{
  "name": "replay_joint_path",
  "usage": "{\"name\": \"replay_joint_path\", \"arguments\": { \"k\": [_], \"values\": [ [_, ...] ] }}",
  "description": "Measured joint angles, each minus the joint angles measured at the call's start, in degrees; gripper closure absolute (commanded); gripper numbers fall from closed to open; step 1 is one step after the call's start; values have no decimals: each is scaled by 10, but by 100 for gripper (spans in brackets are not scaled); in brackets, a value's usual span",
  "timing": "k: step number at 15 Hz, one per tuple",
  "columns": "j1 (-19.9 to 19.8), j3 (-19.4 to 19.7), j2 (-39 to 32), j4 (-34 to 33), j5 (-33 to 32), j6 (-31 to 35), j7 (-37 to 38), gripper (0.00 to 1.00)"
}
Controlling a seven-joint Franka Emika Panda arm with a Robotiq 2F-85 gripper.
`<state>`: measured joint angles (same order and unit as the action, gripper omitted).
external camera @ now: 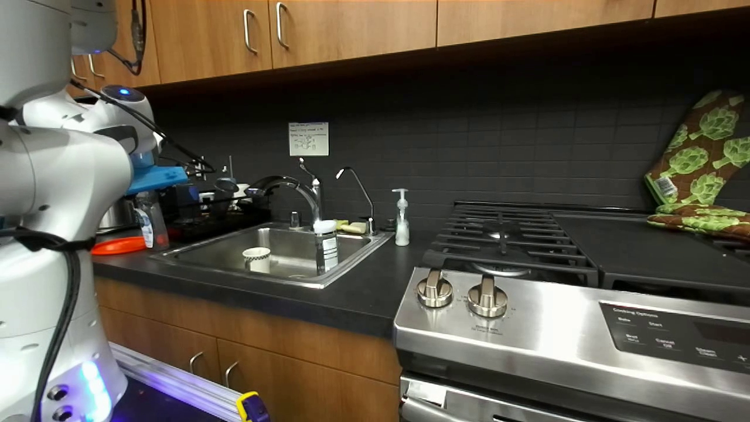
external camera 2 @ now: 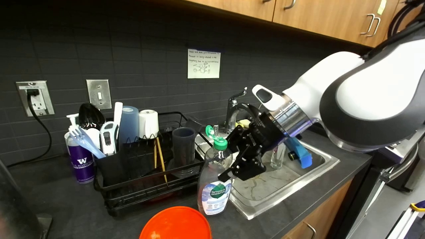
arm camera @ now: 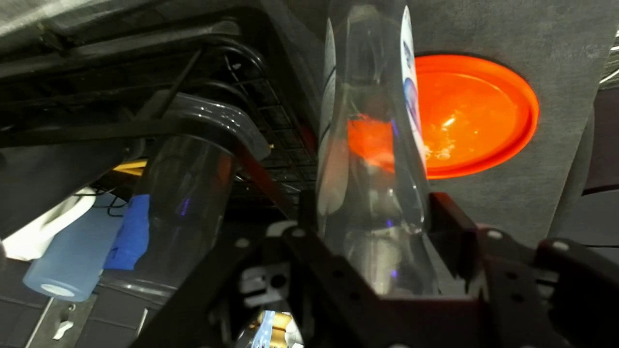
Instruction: Shift the bottle to the left counter
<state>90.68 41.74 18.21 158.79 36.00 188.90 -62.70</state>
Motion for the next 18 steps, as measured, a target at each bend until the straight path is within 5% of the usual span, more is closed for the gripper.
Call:
{"name": "replay_joint_path", "arguments": {
  "k": [3, 5, 10, 18],
  "values": [
    [36, 42, 0, -6, -13, 8, 0, 67],
    [60, 69, 0, -9, -21, 14, 0, 38],
    [117, 128, 0, -14, -32, 26, 0, 1],
    [160, 172, -16, -14, -32, 27, 1, 0]
  ]
}}
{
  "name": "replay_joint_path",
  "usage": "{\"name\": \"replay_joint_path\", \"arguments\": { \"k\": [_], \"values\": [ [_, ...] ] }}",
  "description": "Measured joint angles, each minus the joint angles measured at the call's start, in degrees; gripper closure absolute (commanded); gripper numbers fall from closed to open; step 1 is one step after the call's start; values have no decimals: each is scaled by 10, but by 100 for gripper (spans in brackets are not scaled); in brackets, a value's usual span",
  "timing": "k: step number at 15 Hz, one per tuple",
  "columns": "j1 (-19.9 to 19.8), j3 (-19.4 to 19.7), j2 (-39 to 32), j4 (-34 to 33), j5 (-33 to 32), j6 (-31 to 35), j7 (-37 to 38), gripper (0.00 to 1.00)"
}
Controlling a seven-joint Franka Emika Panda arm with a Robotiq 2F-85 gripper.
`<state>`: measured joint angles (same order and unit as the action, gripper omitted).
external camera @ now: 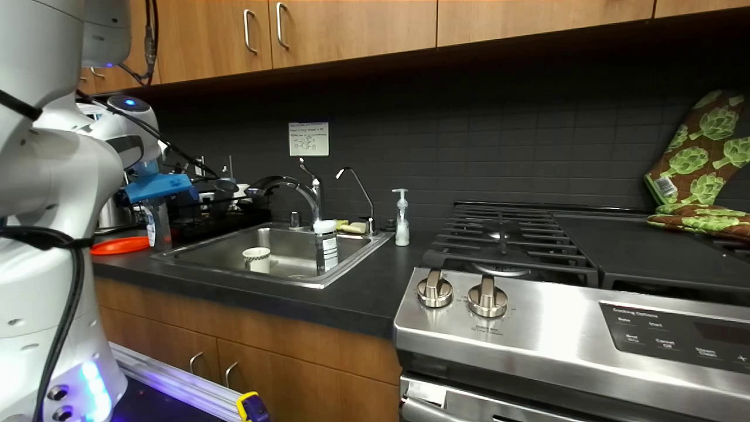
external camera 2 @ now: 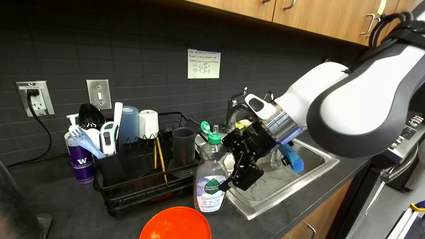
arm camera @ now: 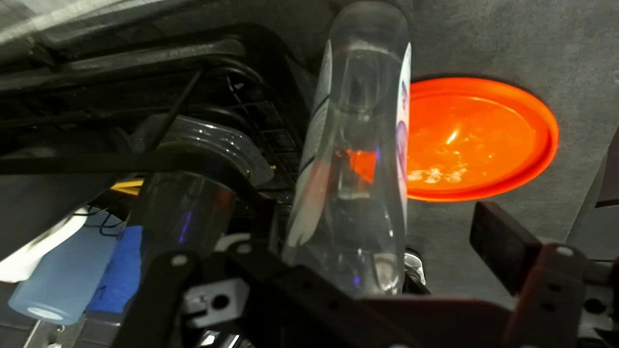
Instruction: Shift the bottle to the left counter
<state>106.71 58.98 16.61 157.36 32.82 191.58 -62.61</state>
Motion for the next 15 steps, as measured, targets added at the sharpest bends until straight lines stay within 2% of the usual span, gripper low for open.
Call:
{"name": "replay_joint_path", "arguments": {
  "k": [6, 11, 12, 15],
  "values": [
    [-3, -4, -39, 0, 3, 19, 2, 0],
    [-27, -32, -68, -1, 24, 14, 1, 0],
    [-52, -51, -75, 2, -5, 9, 24, 0],
    [-175, -134, -99, 11, -142, -8, 137, 0]
  ]
}}
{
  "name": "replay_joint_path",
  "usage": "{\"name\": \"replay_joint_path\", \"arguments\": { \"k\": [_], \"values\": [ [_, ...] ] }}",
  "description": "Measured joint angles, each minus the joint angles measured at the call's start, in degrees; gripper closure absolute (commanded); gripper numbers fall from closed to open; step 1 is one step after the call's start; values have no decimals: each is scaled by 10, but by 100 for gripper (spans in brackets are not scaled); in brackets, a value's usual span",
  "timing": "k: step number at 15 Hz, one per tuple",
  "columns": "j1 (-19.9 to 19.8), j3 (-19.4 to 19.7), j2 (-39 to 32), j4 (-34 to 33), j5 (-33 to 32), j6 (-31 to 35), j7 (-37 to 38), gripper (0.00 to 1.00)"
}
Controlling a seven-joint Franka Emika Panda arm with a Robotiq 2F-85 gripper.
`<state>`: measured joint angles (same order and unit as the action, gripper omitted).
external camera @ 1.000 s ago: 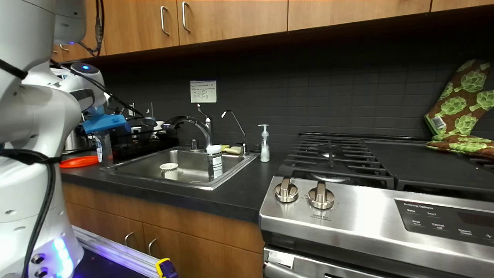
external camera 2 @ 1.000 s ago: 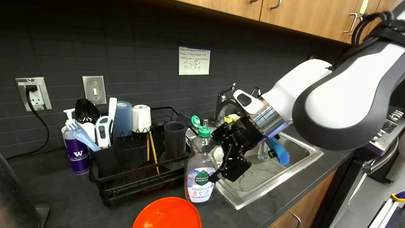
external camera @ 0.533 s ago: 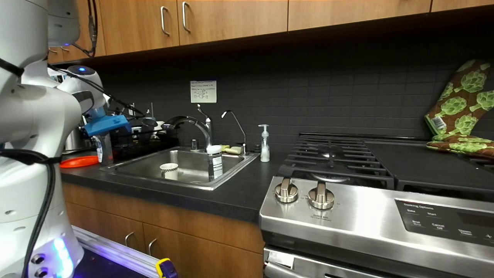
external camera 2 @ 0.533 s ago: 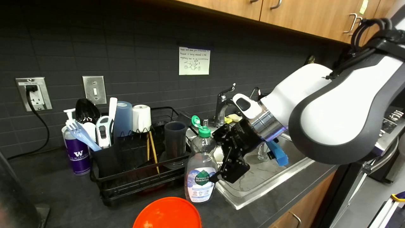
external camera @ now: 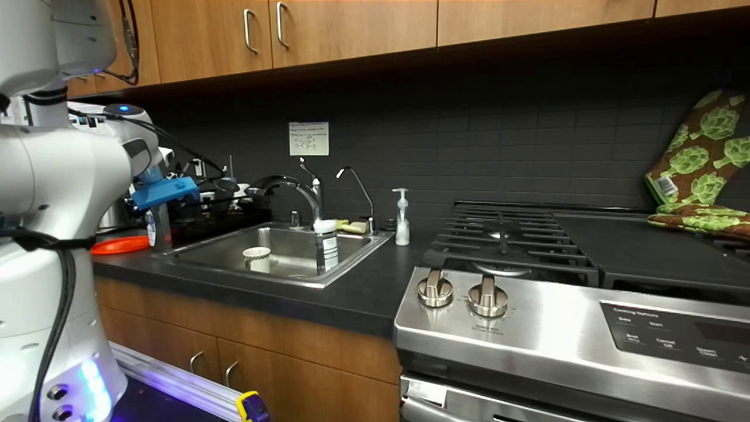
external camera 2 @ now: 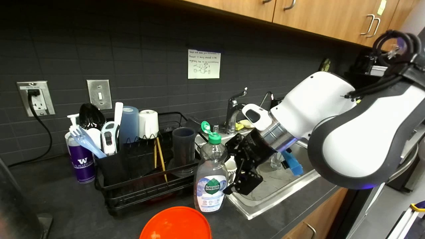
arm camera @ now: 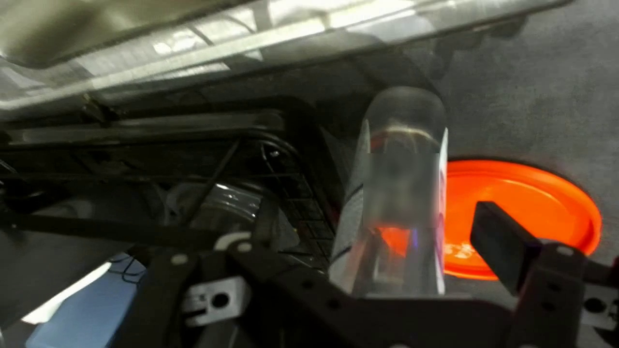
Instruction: Shift the bottle to the left counter
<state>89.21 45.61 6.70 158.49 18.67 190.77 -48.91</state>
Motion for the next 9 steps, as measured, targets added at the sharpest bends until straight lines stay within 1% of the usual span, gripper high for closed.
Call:
{"name": "replay_joint_path", "arguments": {
  "k": [2, 5, 8, 9],
  "values": [
    [-90, -45, -19, 0, -75, -4, 50, 0],
    [-225, -111, -35, -4, -165, -8, 94, 0],
    [-363, -187, -34, -11, -235, -26, 117, 0],
    [-391, -201, -31, -14, -239, -35, 113, 0]
  ]
}}
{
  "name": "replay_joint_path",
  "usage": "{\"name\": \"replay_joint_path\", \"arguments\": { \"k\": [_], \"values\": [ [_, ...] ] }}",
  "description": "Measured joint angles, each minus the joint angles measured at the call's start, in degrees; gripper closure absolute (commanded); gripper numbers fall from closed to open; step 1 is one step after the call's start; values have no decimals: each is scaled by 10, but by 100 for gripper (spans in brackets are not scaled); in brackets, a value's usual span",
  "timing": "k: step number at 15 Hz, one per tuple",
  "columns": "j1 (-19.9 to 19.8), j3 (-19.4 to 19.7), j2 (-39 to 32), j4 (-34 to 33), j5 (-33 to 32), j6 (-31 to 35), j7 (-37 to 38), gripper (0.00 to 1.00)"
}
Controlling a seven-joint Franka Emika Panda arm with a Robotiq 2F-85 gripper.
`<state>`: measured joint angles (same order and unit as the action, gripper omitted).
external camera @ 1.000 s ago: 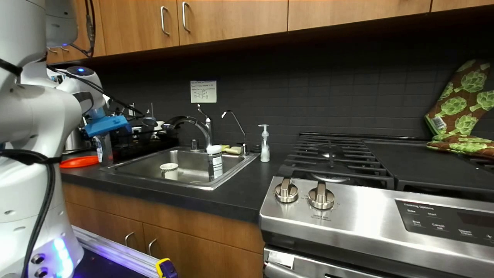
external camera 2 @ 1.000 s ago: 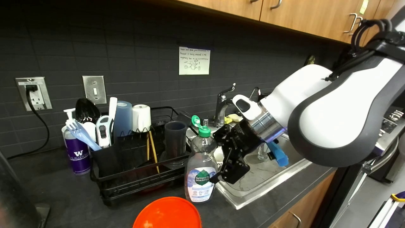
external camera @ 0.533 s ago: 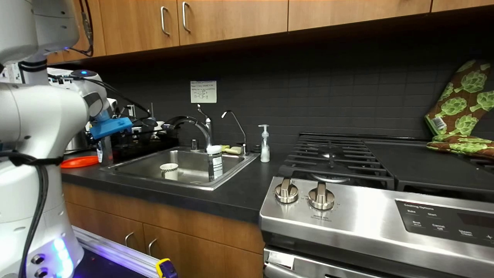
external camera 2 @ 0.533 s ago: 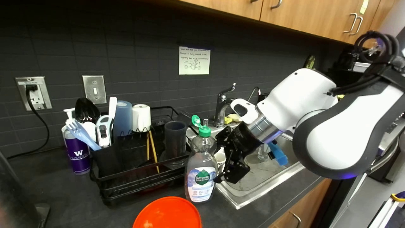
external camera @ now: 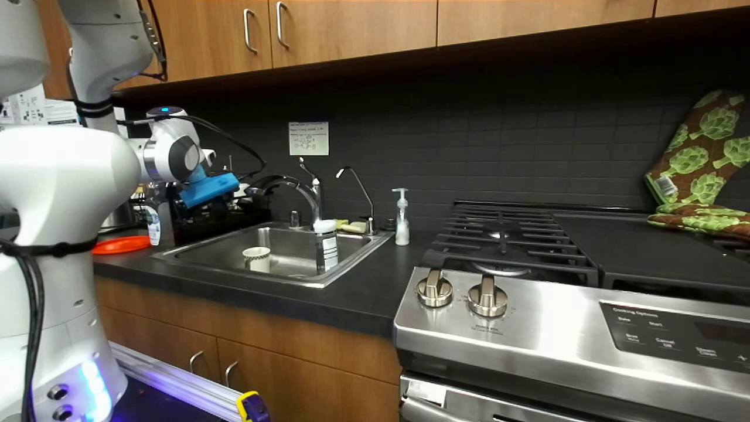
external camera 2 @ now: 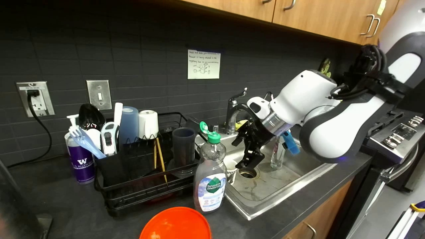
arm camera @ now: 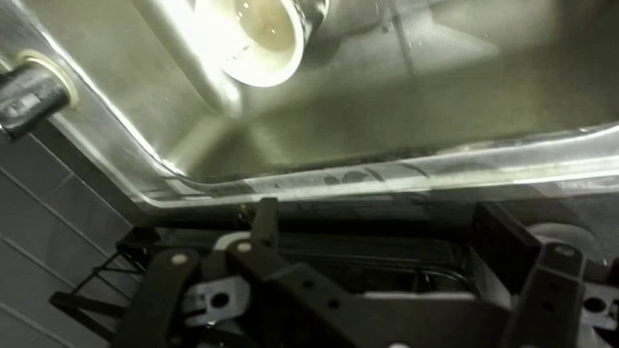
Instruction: Shift the bottle to the left counter
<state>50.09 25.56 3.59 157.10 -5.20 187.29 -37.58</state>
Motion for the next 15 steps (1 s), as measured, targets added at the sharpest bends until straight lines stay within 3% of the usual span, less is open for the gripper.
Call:
{"name": "replay_joint_path", "arguments": {
  "k": [4, 8, 10, 15],
  "values": [
    [-91, -42, 22, -9, -21, -53, 8, 0],
    [-225, -151, 88, -6, -123, -160, 128, 0],
    [-268, -218, 149, 6, -119, -235, 179, 0],
    [-289, -325, 278, 19, -52, -406, 274, 0]
  ]
}}
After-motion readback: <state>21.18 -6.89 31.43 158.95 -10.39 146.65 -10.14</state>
